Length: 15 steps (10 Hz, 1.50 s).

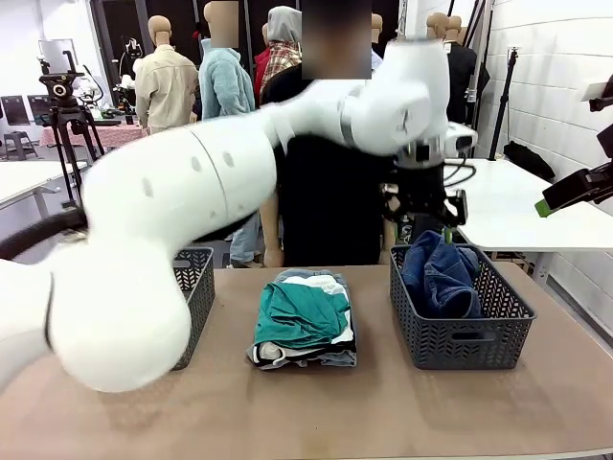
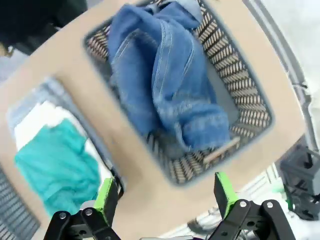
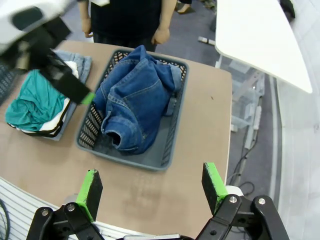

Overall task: Sort the tops and bottoms.
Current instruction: Lift clothes from the center of the table with your right hand.

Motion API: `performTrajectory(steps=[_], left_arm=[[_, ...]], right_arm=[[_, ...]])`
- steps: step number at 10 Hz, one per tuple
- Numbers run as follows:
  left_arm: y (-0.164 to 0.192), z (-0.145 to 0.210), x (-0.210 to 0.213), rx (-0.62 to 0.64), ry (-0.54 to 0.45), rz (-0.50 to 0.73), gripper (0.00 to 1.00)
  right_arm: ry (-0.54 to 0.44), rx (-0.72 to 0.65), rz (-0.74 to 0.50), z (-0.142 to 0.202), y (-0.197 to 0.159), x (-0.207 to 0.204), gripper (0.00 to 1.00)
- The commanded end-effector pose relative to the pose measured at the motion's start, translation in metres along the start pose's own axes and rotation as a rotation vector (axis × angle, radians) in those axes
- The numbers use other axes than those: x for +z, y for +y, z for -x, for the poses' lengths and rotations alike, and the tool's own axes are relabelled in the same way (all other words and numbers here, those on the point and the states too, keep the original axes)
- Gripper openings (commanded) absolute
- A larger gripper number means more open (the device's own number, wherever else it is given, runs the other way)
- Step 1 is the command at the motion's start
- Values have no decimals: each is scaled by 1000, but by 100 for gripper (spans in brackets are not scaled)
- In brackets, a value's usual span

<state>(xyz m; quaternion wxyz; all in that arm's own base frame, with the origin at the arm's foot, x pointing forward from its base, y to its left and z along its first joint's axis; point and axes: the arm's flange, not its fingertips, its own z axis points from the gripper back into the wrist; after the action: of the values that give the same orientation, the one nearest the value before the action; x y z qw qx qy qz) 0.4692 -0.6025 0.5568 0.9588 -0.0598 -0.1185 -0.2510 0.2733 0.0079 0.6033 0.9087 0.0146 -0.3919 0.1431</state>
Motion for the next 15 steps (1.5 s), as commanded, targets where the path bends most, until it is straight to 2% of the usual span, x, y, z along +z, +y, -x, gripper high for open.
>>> performTrajectory(steps=[1, 2, 3, 5, 6, 7, 11, 12, 14, 15], left_arm=[[12, 76, 27, -20, 123, -32, 100], [25, 98, 40, -2, 220, -77, 100], [41, 124, 52, 76, 272, -82, 100], [61, 173, 50, 243, 267, -13, 100], [54, 166, 44, 289, 234, -38, 100], [16, 64, 90, 139, 299, -94, 100], [15, 64, 87, 172, 307, -79, 100], [42, 72, 82, 249, 295, -106, 100], [114, 124, 94, 346, 408, -112, 100], [151, 152, 106, 439, 363, -133, 100]], right_arm=[[0, 5, 0, -1, 1, -1, 100], [0, 5, 0, -1, 1, -1, 100], [0, 5, 0, -1, 1, -1, 100], [0, 5, 0, -1, 1, -1, 100], [0, 5, 0, -1, 1, -1, 100], [0, 5, 0, -1, 1, -1, 100], [0, 5, 0, -1, 1, -1, 100], [0, 5, 0, -1, 1, -1, 100], [0, 5, 0, -1, 1, -1, 100], [0, 5, 0, -1, 1, -1, 100]])
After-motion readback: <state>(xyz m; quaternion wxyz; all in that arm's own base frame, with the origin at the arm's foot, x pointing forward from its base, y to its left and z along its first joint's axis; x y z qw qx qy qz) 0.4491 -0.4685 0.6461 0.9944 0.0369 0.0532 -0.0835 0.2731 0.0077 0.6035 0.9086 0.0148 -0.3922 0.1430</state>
